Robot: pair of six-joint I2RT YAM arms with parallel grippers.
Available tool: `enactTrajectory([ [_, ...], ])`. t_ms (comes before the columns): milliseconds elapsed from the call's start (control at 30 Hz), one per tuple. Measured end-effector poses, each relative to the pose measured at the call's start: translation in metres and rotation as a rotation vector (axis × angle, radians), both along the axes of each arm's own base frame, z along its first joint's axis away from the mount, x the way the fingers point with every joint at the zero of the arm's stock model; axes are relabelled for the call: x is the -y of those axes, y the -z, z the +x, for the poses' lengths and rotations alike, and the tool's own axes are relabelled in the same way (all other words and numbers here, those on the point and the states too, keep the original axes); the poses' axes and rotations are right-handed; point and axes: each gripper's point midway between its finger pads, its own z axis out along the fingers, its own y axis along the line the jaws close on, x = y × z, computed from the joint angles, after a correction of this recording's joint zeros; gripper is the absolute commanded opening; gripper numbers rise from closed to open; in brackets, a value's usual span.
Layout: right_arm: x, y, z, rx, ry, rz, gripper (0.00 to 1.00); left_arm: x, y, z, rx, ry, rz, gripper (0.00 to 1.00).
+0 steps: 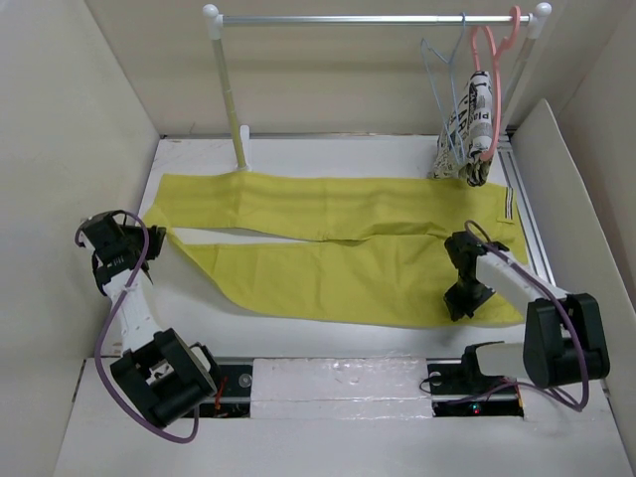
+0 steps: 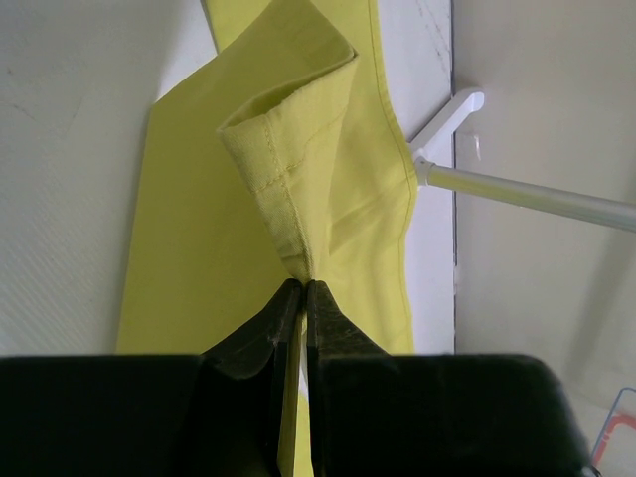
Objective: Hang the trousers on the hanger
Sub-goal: Fold the trousers at the center of the board.
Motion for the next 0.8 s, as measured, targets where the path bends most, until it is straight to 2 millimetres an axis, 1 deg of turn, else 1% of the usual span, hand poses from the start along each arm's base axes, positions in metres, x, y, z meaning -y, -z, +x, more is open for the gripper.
enactTrajectory([
  [133, 0.001, -0.004, 0.003, 0.057, -0.005, -0.008, 0.0, 0.0, 0.001, 0.0, -0.003, 0.002, 0.001, 0.0],
  [233, 0.012, -0.017, 0.007, 0.143, -0.016, -0.025, 0.0, -0.001, 0.005, 0.0, -0.016, 0.002, 0.003, 0.0],
  [300, 0.035, -0.033, 0.014, 0.227, -0.012, -0.079, 0.0, -0.001, 0.006, -0.001, -0.024, 0.001, 0.003, 0.0],
  [400, 0.07, -0.062, 0.021, 0.296, -0.032, -0.177, 0.0, -0.002, 0.007, -0.002, -0.03, -0.004, 0.011, 0.0],
  [433, 0.071, -0.063, 0.022, 0.298, -0.034, -0.181, 0.0, -0.003, 0.007, -0.002, -0.034, -0.007, 0.014, 0.0],
  [467, 0.087, -0.081, 0.029, 0.32, -0.08, -0.239, 0.0, -0.004, 0.006, -0.002, -0.038, -0.009, 0.019, 0.0],
  [533, 0.099, -0.099, 0.037, 0.312, -0.146, -0.282, 0.0, -0.009, 0.003, -0.002, -0.047, -0.02, 0.033, 0.0],
  [633, 0.114, -0.128, 0.064, 0.311, -0.23, -0.335, 0.0, -0.015, -0.002, 0.001, -0.055, -0.037, 0.052, 0.0],
  [667, 0.117, -0.134, 0.072, 0.314, -0.248, -0.345, 0.09, -0.019, -0.005, 0.002, -0.056, -0.044, 0.064, 0.0],
  [700, 0.121, -0.136, 0.078, 0.319, -0.254, -0.343, 0.22, -0.021, -0.006, 0.002, -0.057, -0.051, 0.072, 0.0],
  [733, 0.127, -0.135, 0.079, 0.319, -0.253, -0.341, 0.37, -0.022, -0.006, 0.002, -0.059, -0.055, 0.075, 0.0],
  [767, 0.137, -0.129, 0.075, 0.317, -0.235, -0.341, 0.54, -0.022, -0.005, 0.002, -0.063, -0.057, 0.075, 0.0],
  [800, 0.146, -0.119, 0.064, 0.308, -0.201, -0.328, 0.57, -0.022, -0.004, 0.002, -0.067, -0.058, 0.074, 0.0],
])
